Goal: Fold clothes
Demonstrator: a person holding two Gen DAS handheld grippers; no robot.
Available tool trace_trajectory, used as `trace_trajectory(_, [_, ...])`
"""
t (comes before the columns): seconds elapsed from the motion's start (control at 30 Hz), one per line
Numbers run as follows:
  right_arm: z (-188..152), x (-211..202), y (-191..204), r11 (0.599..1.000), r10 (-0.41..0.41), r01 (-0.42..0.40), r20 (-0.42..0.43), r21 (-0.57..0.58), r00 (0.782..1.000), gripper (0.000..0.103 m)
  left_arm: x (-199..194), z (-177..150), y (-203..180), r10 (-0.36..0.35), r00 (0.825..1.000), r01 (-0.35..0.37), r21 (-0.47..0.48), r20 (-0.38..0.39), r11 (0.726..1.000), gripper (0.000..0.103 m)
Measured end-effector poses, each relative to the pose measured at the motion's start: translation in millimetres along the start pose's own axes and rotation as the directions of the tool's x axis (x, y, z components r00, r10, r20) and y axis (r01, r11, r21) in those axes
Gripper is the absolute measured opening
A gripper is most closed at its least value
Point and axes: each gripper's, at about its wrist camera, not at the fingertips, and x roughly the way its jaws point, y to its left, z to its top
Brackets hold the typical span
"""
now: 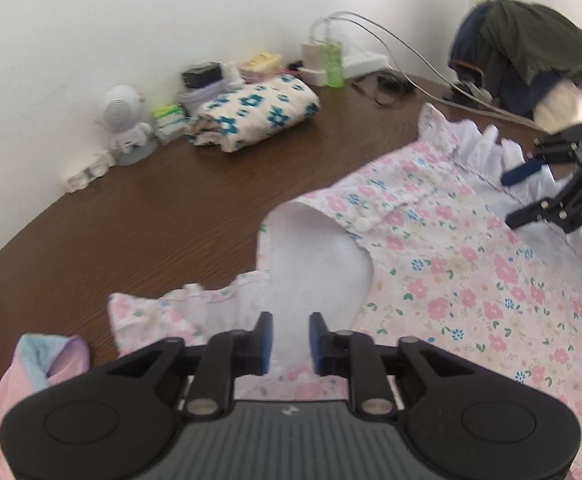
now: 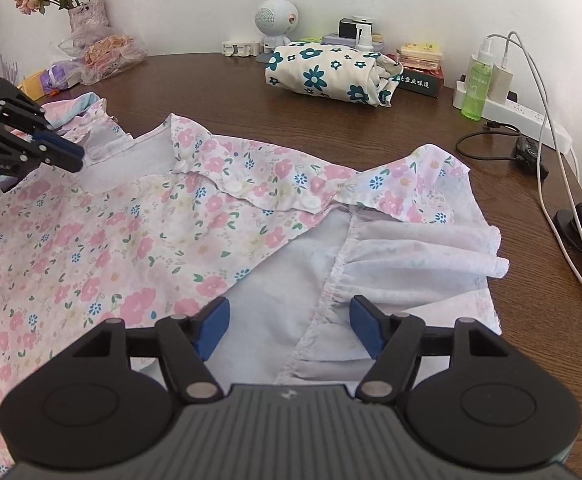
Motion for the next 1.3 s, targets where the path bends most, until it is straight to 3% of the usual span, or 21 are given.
trace_trajectory(0.03, [-0.3,-3.0,-0.8,1.000,0.009,-0.009,0.003,0.018,1.000,0.068,-13.1,-6.3,8.7,0.039,0.999,-0.039,-0.031,0.007,0.999,0.052])
trace_trajectory(0.07, [-1.5,-9.9,-0.6,0.999,0.026,-0.027,0.020,0.035,0.999,0.068,-26.3,-12.5,17.3,0.079,0.997,-0.078,-0.062,0.012,0.995,0.059])
trace_trajectory(0.17, [-6.8,-28.1,6.4,0.999,0.038,-0.040,0.050,0.037,0.998,0.069,-47.4,-32.2,40.6,0.167,0.985,-0.170,-0.152,-0.031,0.974,0.060])
trace_trajectory(0.27, [-15.7,-39.2,16.3,1.000,0.020,-0.021,0.050,0.016,0.999,0.070,-42.8,-53.8,62.6,0.196,0.975,-0.216,-0.245,-0.104,0.945,0.056])
trace_trajectory(0.37, [-26.3,-48.2,25.0,1.000,0.003,-0.003,0.049,0.007,0.999,0.070,-31.3,-60.1,68.6,0.153,0.982,-0.179,-0.288,-0.109,0.941,0.055])
trace_trajectory(0.53, [-45.0,-62.6,30.5,0.999,-0.014,0.012,0.051,0.030,0.999,0.071,-5.7,-60.0,66.0,0.141,0.981,-0.175,-0.295,-0.134,0.939,0.053])
trace_trajectory(0.63, [-54.2,-66.8,28.9,0.999,-0.027,0.026,0.043,0.045,0.999,0.071,8.0,-61.3,63.3,0.154,0.973,-0.200,-0.288,-0.174,0.937,0.043])
trace_trajectory(0.7, [-58.5,-68.4,27.8,0.998,-0.035,0.033,0.040,0.052,0.999,0.071,7.8,-62.1,63.5,0.142,0.976,-0.186,-0.301,-0.163,0.935,0.036])
trace_trajectory(0.73, [-60.3,-68.2,26.9,0.998,-0.034,0.031,0.039,0.058,0.999,0.071,7.7,-61.7,61.6,0.131,0.978,-0.176,-0.302,-0.162,0.937,0.024])
trace_trajectory(0.77, [-62.1,-67.8,26.1,0.997,-0.033,0.030,0.039,0.065,0.999,0.071,7.6,-61.4,59.6,0.121,0.980,-0.166,-0.302,-0.161,0.939,0.005])
trace_trajectory(0.8, [-63.1,-66.5,25.6,0.997,-0.032,0.029,0.036,0.070,0.999,0.071,7.5,-61.0,57.4,0.112,0.981,-0.157,-0.301,-0.160,0.941,0.002])
trace_trajectory(0.97, [-67.3,-58.8,26.5,0.997,-0.042,0.039,0.032,0.070,0.999,0.073,7.6,-61.3,36.3,0.222,0.963,-0.251,-0.210,-0.151,0.945,0.000])
trace_trajectory(1.3, [-71.4,-54.9,23.8,0.998,-0.065,0.065,0.033,0.027,0.997,0.078,6.2,-70.0,36.2,0.354,0.917,-0.382,-0.150,-0.184,0.912,0.000])
